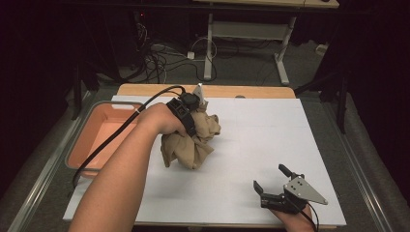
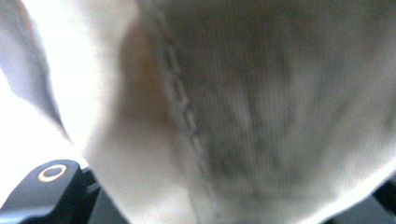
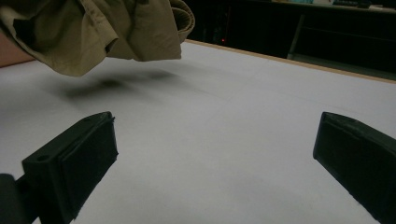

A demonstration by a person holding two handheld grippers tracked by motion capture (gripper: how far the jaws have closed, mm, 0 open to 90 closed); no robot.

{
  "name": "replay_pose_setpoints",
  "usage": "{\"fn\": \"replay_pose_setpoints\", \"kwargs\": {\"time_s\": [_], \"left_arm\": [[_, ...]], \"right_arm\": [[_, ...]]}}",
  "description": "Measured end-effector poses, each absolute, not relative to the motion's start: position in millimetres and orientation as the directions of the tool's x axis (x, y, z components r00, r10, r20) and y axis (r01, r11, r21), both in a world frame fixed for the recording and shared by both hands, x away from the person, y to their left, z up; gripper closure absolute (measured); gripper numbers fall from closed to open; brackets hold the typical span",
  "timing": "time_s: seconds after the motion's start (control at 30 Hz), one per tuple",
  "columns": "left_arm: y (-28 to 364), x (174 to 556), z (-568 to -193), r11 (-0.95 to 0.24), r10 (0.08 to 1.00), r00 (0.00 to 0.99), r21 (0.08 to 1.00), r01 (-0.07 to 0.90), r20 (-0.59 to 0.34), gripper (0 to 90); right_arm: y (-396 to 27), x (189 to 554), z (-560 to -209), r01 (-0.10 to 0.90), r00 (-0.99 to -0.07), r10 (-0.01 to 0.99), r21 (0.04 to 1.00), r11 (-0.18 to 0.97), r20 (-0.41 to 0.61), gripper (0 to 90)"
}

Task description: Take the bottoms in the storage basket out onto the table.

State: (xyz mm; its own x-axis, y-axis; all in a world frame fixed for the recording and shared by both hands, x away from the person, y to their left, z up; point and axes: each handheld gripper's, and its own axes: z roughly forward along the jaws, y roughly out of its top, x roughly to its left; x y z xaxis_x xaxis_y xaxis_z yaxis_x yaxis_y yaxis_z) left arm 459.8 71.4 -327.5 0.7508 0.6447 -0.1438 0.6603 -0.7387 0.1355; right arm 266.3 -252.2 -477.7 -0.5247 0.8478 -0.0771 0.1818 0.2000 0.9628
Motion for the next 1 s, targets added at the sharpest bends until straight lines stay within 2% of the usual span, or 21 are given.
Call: {"fn": "replay_pose_setpoints", "kwargs": {"time_s": [0.23, 0.47, 0.67, 0.77, 1.0], "left_arm": [[65.9, 461.7, -337.0, -0.737, 0.645, 0.753, 0.153, 0.658, -0.132, 61.5], [65.8, 463.8, -347.0, -0.716, 0.662, 0.745, 0.228, 0.66, -0.079, 61.0], [66.3, 464.4, -365.6, -0.734, 0.641, 0.766, 0.255, 0.63, -0.046, 61.2], [68.9, 463.0, -375.4, -0.743, 0.62, 0.784, 0.298, 0.599, -0.029, 61.1], [78.4, 458.1, -392.3, -0.682, 0.644, 0.764, 0.42, 0.598, -0.042, 59.6]], "right_arm": [[-251.8, 266.4, -478.1, 0.183, -0.528, 0.846, 0.962, 0.201, -0.077, 0.6], [-251.2, 266.6, -477.8, 0.181, -0.528, 0.845, 0.963, 0.201, -0.077, 0.6], [-250.2, 267.4, -478.2, 0.181, -0.532, 0.843, 0.962, 0.202, -0.077, 0.6], [-250.6, 267.5, -478.1, 0.181, -0.531, 0.844, 0.962, 0.202, -0.077, 0.6], [-250.1, 267.0, -478.7, 0.183, -0.53, 0.844, 0.962, 0.201, -0.076, 0.7]]}}
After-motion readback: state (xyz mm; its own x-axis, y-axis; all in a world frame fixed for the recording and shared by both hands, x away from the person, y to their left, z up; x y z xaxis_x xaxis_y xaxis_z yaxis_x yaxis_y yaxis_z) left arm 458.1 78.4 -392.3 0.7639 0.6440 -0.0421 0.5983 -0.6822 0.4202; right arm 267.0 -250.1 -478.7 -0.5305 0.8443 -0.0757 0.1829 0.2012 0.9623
